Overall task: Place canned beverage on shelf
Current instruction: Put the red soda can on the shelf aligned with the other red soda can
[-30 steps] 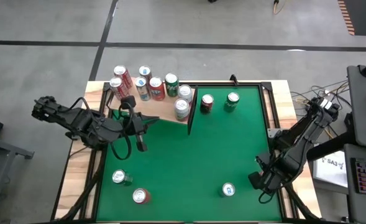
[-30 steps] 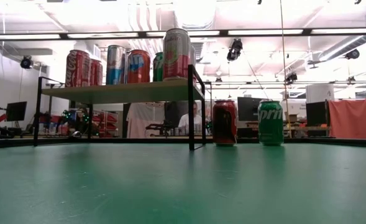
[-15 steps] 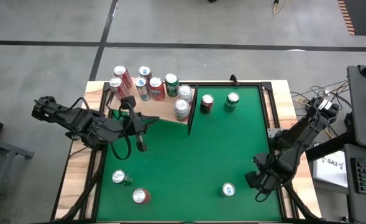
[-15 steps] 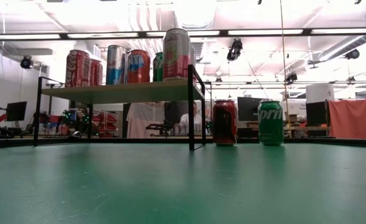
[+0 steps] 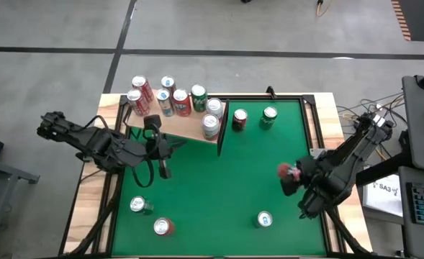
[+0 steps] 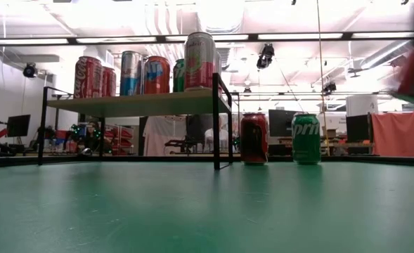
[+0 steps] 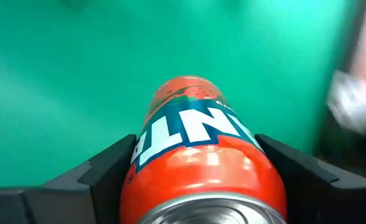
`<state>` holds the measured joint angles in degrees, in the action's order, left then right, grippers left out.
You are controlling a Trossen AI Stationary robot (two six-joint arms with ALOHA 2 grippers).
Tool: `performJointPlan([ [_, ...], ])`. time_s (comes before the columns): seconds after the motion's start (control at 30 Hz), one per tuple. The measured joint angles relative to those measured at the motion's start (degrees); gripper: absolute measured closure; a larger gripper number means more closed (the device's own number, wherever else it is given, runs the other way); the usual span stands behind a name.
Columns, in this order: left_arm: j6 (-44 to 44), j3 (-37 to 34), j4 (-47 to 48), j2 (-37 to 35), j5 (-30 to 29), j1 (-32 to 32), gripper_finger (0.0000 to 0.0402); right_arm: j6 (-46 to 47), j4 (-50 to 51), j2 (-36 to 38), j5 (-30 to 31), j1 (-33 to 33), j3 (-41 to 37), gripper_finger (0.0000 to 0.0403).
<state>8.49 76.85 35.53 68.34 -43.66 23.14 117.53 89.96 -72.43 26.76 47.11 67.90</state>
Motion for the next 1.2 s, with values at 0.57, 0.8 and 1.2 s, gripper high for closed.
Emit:
performJointPlan([
  [0.57,11.86,-25.56,-39.09,-4.35,14.42,0.01,0.0402,-94.55,-60.75,-2.21,44.69,-9.21,1.13,0.0116],
  [0.8,9.02,-31.9,-50.71,-4.5,15.06,0.0,0.0402,-120.06,-87.05,-3.76,18.91,-13.7,-2.51,0.0116],
  [1.2,-1.52,-32.3,-44.89,-4.72,22.16,0.07,0.0276,-132.86,-88.51,-8.43,-7.4,-25.81,-1.04,0.0116],
])
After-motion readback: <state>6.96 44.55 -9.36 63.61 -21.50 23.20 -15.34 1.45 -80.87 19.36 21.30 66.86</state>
